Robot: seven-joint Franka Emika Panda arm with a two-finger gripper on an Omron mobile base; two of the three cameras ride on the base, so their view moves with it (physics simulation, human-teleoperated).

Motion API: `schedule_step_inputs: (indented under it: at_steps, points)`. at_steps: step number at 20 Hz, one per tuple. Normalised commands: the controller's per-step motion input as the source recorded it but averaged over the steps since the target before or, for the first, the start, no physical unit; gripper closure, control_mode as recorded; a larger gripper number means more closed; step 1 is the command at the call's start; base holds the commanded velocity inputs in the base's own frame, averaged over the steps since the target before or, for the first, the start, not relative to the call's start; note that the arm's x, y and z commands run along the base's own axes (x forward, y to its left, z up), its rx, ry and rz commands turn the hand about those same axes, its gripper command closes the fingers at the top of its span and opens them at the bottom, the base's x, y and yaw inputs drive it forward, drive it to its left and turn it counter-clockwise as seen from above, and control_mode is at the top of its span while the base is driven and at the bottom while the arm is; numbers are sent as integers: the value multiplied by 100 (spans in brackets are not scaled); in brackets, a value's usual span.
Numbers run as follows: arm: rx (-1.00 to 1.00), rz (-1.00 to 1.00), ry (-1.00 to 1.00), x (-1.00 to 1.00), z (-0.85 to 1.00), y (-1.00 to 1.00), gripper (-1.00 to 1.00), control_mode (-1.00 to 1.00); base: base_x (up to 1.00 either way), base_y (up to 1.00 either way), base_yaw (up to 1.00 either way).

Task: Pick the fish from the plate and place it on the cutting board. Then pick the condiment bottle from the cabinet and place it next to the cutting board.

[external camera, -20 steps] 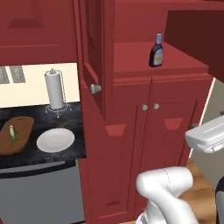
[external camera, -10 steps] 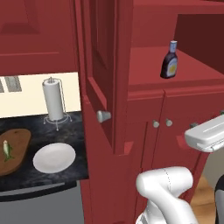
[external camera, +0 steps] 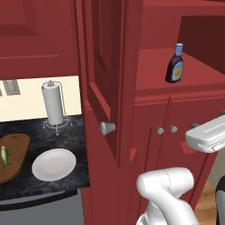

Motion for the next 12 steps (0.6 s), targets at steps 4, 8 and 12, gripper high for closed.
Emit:
schedule_step_inputs:
  at_steps: [4,8,12]
  points:
    - [0,0,0,0,0,0,-100,100,40,0,0]
    - [0,0,0,0,0,0,-100,100,41,0,0]
    - [0,0,0,0,0,0,-100,100,14,0,0]
